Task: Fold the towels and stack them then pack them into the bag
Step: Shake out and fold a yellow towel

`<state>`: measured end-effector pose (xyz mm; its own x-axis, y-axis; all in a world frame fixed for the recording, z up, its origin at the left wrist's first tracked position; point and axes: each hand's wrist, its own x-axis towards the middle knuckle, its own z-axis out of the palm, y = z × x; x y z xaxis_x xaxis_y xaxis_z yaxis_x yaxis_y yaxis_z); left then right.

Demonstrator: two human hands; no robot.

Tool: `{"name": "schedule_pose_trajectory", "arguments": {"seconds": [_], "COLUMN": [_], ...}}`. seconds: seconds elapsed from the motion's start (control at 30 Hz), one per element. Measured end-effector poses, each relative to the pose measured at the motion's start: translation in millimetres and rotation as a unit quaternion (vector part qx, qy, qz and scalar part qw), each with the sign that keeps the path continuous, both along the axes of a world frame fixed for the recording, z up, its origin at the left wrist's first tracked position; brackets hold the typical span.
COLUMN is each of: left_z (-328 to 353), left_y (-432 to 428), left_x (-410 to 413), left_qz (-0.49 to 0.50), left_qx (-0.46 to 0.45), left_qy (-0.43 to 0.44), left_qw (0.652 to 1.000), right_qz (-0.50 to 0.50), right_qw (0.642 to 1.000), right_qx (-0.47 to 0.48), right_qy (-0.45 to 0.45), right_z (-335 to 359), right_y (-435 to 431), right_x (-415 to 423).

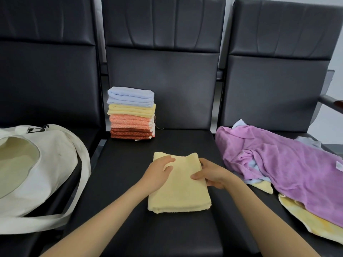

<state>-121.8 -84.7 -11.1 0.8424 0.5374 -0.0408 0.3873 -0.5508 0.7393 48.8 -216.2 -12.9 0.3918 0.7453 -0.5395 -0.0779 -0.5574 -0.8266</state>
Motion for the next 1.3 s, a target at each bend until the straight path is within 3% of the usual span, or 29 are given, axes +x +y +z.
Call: {"name": "schedule_pose_trajectory", "arguments": {"seconds": [0.13,0.23,0.33,0.4,0.5,0.6,0.67,0.77,0.9,1.07,1.13,1.17,1.23,1.3], "left_z": [-18.5,-33.4,-42.6,-46.5,-45.1,-39.8,-39.1,-35.4,-27.5,-20.8,-15.0,-11.1,1.3,12.8], "left_y": [4.0,-2.6,-9.2,-9.6,-6.7,-3.3,-4.4,-4.0,9.2,13.5,14.6,16.0,18.2,24.3], "left_x": [-5.0,-5.4,-3.4,-2.1,-2.8,-6.3,-8.5,-5.3,-5.0,-8.0,-9.4,-10.1,-13.1,-17.7], "left_qz": [-0.07,-0.116,-0.118,-0.113,-0.126,-0.123,-0.063,0.107,0.15,0.12,0.121,0.125,0.143,0.151], "left_qx": [0.121,0.166,0.188,0.192,0.179,0.161,0.156,0.148,0.068,0.052,-0.014,-0.093,-0.24,-0.3], "left_qy": [0.12,0.188,0.213,0.211,0.213,0.218,0.181,0.146,0.263,0.269,0.208,0.155,0.047,-0.046], "left_qw": [0.983,0.961,0.951,0.952,0.952,0.955,0.969,0.972,0.951,0.954,0.971,0.976,0.959,0.941], "right_qz": [0.007,0.031,0.074,0.097,0.111,0.056,0.034,0.02,0.024,0.037,0.019,-0.007,-0.08,-0.14], "right_qw": [0.999,0.982,0.908,0.869,0.879,0.9,0.916,0.93,0.899,0.9,0.928,0.95,0.981,0.985], "right_qx": [-0.031,-0.096,-0.161,-0.164,-0.173,-0.192,-0.207,-0.211,-0.251,-0.256,-0.211,-0.166,-0.061,0.047], "right_qy": [-0.035,-0.157,-0.38,-0.456,-0.43,-0.388,-0.343,-0.301,-0.358,-0.35,-0.307,-0.266,-0.165,-0.091], "right_z": [3.2,4.7,10.3,11.6,12.6,13.8,10.9,3.5,-3.1,-3.0,-0.8,0.8,8.5,16.0], "right_y": [-1.4,0.3,3.5,5.7,9.0,6.5,2.1,-1.5,2.3,8.5,9.2,9.8,9.7,6.7], "right_x": [1.2,-3.7,-11.6,-17.4,-22.6,-21.4,-21.3,-25.2,-29.6,-32.3,-32.9,-31.8,-29.4,-25.4]}}
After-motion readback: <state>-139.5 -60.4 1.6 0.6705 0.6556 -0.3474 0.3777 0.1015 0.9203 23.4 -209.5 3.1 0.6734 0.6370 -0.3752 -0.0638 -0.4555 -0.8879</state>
